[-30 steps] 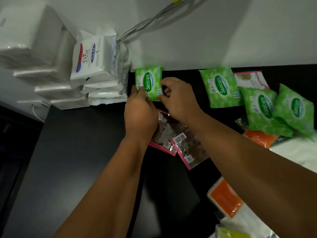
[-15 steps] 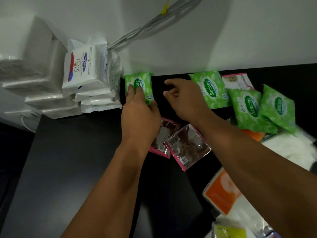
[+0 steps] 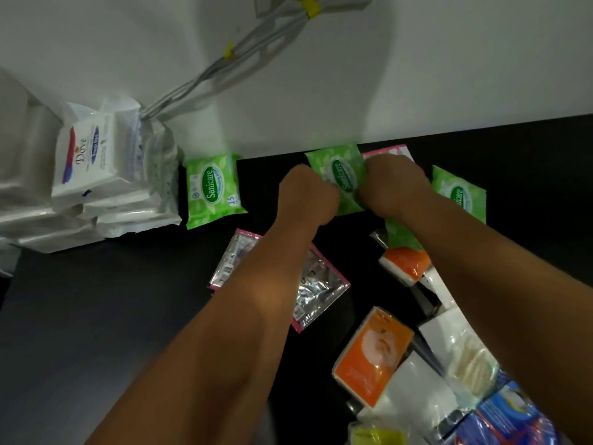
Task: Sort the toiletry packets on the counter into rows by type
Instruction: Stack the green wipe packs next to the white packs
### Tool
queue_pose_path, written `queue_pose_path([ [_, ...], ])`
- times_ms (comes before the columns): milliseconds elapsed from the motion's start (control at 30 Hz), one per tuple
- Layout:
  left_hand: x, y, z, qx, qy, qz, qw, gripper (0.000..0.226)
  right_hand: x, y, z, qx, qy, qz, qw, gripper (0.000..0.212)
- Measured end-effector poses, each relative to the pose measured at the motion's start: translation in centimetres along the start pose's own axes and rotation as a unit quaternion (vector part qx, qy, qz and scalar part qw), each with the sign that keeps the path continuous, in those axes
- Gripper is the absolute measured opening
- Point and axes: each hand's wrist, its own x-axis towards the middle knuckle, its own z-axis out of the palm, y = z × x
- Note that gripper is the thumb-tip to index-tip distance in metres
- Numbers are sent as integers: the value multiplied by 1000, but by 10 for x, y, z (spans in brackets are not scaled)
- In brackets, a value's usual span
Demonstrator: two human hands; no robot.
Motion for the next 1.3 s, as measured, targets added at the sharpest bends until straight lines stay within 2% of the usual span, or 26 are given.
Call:
queue_pose_path([
  [67,1,7,4,-78,-6,-42,996,12,-2,3,2,3,-1,-8,1000,12],
  [200,0,17,12,-188,5,-87,978,7,-1,5,3,-6,14,-12,1000,10],
  [267,-1,17,16,-212,11,-104,972,10,-1,5,5,-31,1,-13,999,25],
  [333,-3,17,18,-208,16,-96,973,6,-3,3,4,-60,-1,-22,998,33],
  [467,-5,11,10,-98,47,-33,994,14,-8,-5,5,-59,39,-39,997,30],
  [567,-8,3,-8,-90,97,10,991,18,-11,-15,8,97,86,-53,990,36],
  [667,-10,-9,-33,-121,151,24,981,24,-9,-31,8,254,95,-66,960,46],
  [767,-13,-23,-59,-122,180,40,975,24,-6,-54,12,369,49,-91,924,21],
  [900,-23,-40,-85,-82,245,59,964,35,-4,-86,24,468,-10,-67,881,7],
  [967,-27,-48,-95,-38,255,63,964,43,-6,-102,30,491,-24,-62,868,7],
  [1033,-30,-53,-103,9,252,72,965,44,-7,-115,36,474,-16,-69,878,7],
  [1167,-36,-64,-110,97,243,100,960,40,-7,-137,43,393,-1,-97,914,21],
  [1300,-31,-76,-111,121,211,87,966,33,-7,-148,50,330,14,-111,938,22],
])
